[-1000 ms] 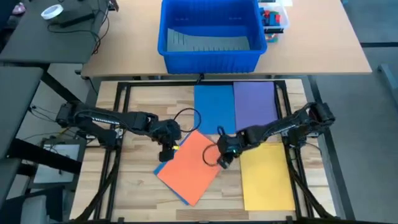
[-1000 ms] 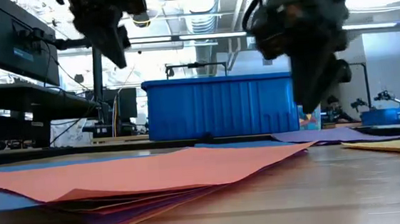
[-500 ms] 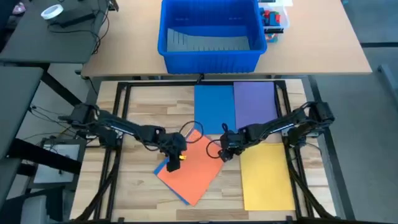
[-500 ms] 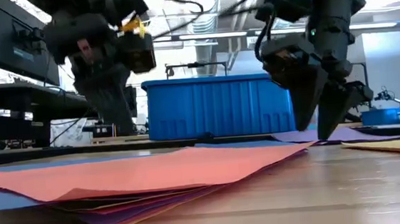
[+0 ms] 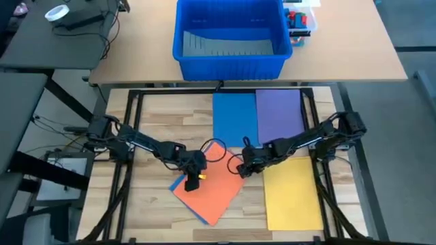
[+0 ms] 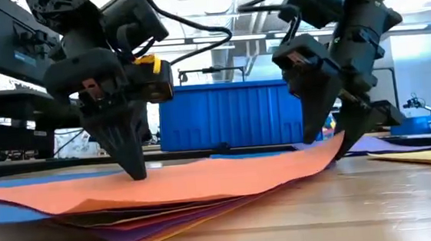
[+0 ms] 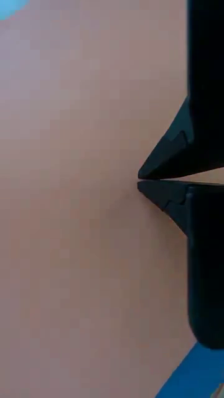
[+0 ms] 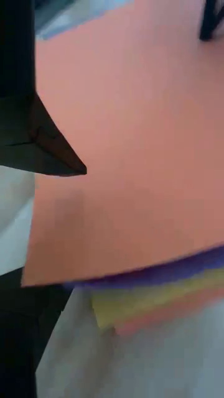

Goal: Organize paper
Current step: Put the orange paper on the table

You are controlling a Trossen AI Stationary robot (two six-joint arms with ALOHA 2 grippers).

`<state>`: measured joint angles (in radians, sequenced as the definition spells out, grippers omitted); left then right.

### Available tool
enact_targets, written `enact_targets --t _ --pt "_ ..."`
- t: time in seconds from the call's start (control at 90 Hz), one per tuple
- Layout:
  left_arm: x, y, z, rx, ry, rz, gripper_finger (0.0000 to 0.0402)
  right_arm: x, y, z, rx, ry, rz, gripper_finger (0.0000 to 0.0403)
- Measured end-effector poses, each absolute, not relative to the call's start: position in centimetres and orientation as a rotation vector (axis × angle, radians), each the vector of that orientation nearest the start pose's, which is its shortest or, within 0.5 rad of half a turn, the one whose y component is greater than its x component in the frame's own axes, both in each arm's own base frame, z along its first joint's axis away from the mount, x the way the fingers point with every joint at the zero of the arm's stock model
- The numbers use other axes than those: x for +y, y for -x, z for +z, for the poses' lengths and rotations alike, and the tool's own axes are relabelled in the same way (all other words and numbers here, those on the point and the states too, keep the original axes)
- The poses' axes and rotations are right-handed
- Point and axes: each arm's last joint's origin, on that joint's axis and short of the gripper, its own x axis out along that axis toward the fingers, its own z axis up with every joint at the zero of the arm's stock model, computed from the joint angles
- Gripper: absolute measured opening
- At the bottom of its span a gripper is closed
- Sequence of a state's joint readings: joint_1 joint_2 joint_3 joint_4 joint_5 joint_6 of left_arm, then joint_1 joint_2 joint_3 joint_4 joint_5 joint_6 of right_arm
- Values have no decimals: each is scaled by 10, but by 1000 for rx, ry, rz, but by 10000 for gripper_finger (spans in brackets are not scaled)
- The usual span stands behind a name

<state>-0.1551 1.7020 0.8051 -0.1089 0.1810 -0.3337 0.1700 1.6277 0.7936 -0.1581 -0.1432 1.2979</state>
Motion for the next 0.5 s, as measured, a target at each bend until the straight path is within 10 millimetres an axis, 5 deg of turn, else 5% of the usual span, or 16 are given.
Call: enact_targets --t 0.256,0.5 --pt "-52 -301 130 1055 309 -136 0 59 -293 171 955 -1214 -288 199" --pt "-52 -301 129 1057 303 -139 0 51 -294 171 920 -1191 -335 199"
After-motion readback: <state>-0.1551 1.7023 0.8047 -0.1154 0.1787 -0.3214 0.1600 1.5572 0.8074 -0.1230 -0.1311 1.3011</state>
